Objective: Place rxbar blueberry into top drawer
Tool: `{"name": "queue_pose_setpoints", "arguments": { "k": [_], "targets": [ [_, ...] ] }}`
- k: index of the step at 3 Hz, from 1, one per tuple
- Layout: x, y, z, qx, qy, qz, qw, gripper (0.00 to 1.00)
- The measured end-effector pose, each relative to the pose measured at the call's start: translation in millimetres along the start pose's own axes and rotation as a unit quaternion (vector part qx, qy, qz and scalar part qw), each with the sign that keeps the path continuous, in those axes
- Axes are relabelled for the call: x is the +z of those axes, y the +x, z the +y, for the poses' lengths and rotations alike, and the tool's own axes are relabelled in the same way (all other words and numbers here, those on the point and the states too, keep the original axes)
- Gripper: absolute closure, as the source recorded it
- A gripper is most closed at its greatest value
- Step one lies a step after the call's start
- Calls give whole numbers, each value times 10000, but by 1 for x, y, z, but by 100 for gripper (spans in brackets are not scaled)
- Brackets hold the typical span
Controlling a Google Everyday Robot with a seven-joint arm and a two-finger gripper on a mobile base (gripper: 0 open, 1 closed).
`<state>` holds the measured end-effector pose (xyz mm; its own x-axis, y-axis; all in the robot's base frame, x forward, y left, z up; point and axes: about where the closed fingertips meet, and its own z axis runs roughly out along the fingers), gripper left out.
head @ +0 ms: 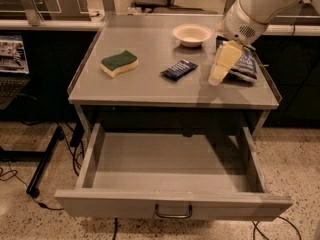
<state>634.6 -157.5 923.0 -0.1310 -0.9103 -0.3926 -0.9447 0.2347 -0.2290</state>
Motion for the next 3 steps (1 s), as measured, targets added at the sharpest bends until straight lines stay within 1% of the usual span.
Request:
{"name": "queue_pose_setpoints", "arguments": {
  "k": [1, 2, 3],
  "targets": [
    [5, 2, -2, 111, 103, -76, 9999, 0],
    [21, -10, -18, 32, 137, -231, 9996, 0],
    [42, -26, -35, -137, 48, -468, 9988, 0]
  ]
}}
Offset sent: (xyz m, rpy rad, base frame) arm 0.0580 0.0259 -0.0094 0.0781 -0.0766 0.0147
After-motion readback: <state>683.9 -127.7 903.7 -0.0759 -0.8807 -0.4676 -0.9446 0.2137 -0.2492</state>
